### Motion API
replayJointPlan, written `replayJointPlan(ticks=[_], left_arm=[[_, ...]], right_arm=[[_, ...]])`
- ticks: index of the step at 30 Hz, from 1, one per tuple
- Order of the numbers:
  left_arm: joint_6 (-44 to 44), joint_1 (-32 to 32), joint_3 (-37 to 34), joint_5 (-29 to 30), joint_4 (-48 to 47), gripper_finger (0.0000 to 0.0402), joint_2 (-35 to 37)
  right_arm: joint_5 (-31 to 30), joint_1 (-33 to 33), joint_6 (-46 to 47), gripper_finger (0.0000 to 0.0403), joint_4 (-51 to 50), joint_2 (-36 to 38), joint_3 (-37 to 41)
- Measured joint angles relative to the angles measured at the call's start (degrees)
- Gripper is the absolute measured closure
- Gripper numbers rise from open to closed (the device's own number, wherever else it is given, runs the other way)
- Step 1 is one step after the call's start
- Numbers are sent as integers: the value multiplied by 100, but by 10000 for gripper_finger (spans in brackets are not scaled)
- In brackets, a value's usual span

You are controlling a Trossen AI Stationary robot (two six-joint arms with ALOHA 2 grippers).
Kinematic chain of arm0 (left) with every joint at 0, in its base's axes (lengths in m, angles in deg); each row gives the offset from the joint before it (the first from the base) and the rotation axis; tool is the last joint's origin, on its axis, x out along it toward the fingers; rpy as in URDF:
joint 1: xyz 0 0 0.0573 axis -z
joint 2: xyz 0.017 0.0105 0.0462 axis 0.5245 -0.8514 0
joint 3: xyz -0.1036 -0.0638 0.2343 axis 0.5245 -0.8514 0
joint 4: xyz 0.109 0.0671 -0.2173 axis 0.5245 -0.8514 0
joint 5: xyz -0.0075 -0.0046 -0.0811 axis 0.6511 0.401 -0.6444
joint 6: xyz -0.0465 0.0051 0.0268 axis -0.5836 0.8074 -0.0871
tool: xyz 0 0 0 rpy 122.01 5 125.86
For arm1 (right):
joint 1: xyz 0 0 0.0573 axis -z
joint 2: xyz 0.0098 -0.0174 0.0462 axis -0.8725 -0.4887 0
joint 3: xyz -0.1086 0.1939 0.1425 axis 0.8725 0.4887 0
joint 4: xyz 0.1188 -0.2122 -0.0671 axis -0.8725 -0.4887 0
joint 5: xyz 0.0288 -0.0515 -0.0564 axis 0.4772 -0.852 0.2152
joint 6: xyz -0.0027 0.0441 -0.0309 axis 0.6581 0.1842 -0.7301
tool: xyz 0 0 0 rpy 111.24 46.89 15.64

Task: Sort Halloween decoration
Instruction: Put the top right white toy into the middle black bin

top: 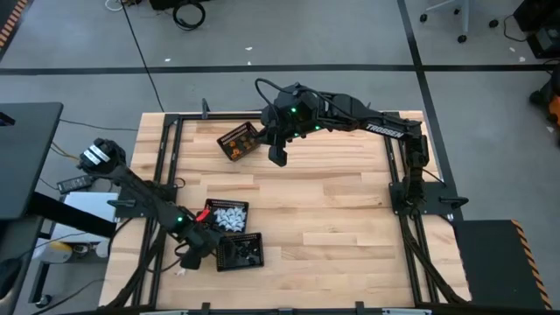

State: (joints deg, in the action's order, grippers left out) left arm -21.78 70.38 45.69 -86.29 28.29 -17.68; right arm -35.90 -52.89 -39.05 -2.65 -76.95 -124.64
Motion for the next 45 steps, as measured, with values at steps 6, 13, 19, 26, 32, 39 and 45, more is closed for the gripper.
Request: replayJointPlan(ticks=[6,13,19,26,32,39,45], left_arm=[[288,-31,-77,-96,149,244,15],[226,-33,-81,-94,157,258,6],[-335,-36,-77,-87,179,260,15],[-595,-33,-27,-61,169,260,6],[-1038,-33,-23,-34,185,260,6],[-2100,-33,-18,1,214,260,6],[-2794,-31,-18,84,290,260,6]], right_arm=[[-1,-2,40,349,-1,0,0],[-1,-2,79,349,-1,-1,0],[-2,-2,79,349,9,0,0],[-3,-2,68,349,186,0,0],[-3,-2,49,349,207,0,0],[-3,-1,33,349,205,0,0],[-5,4,-24,349,209,0,0]])
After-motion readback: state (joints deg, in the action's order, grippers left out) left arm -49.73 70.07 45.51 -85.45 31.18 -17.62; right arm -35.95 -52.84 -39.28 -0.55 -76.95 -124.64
